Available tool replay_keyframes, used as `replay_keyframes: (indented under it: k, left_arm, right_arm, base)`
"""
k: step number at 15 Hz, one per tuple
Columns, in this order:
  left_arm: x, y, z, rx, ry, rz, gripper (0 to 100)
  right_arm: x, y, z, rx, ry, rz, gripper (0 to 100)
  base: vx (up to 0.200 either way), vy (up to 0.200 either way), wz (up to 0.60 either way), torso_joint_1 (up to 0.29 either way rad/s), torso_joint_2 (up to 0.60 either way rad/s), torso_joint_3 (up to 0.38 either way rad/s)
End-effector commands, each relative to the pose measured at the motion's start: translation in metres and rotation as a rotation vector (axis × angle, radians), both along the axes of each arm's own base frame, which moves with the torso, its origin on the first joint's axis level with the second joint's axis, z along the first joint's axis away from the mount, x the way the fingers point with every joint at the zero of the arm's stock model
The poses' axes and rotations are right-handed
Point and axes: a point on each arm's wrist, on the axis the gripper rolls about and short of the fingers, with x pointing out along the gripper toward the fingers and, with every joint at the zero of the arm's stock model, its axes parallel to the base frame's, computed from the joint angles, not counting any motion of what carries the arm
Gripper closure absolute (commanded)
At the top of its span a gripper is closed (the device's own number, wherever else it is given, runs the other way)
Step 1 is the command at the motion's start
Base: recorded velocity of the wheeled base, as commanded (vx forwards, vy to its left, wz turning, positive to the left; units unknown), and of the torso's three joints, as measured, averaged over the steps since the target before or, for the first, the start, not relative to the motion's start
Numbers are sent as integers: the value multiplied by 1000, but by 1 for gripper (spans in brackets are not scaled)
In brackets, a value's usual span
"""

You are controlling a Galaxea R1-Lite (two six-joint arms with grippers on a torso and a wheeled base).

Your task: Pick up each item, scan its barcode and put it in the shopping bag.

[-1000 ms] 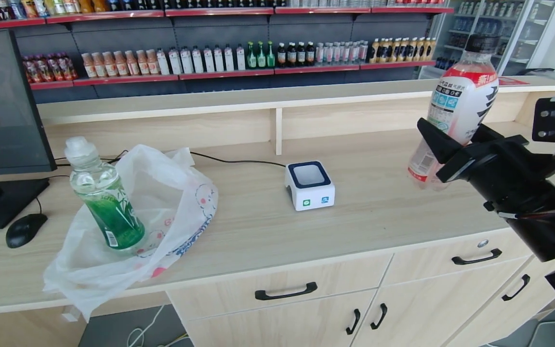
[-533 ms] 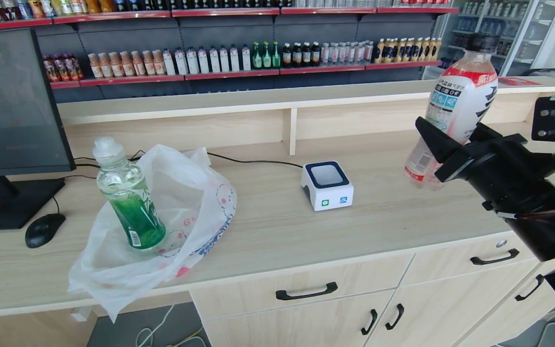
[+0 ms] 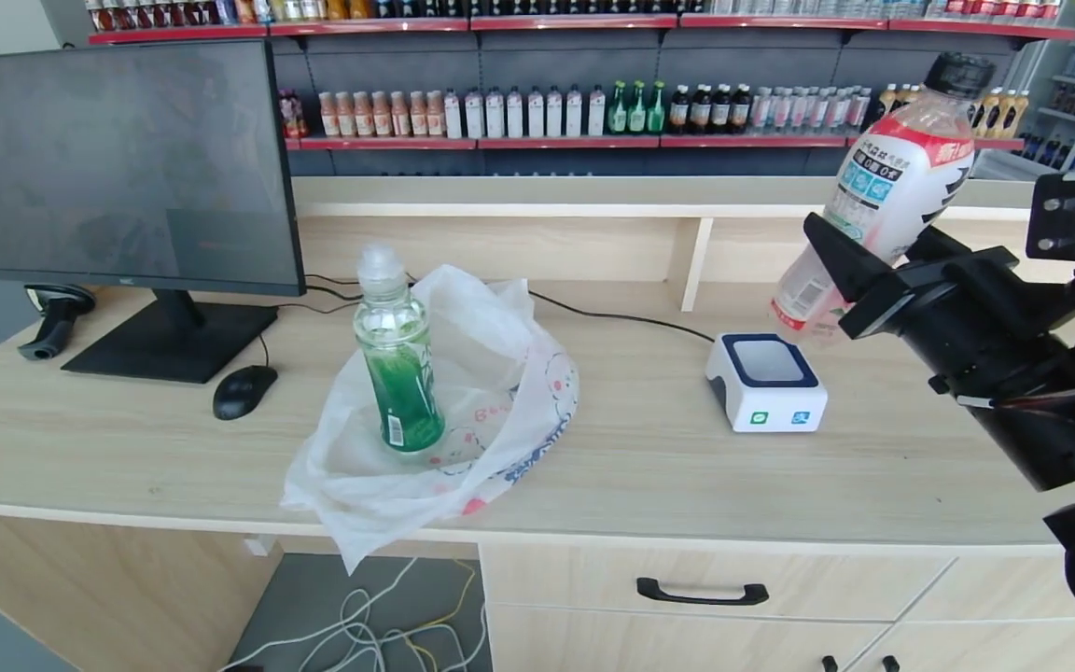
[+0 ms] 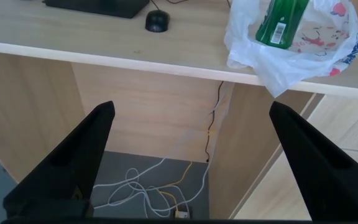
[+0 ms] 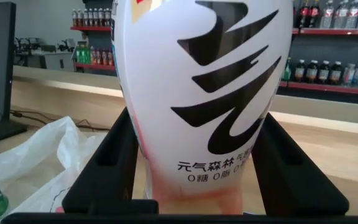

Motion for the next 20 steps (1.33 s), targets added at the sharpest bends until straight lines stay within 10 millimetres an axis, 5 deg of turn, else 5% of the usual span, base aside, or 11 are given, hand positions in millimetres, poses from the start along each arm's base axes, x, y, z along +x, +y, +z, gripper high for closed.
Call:
replay_keyframes:
  k: [1,4,9,20]
  left_arm:
    - [0,0,0,0,0,1,0]
    - [0,0,0,0,1,1,0]
    - [0,0,0,0,1,1,0]
    - [0,0,0,0,1,1,0]
  right_arm:
    - [4,0,-1,-1,4,-5,100]
    - [14,-8,-10,-20,30,-29,100]
    - [41,-32,-27,-313,-26,20,100]
    - [72,-20,-37,-727,-288,28,100]
  base:
    - [0,0,0,0,0,0]
    - [0,0,0,0,0,0]
    - [0,0,0,0,0,0]
    - [0,0,0,0,0,0]
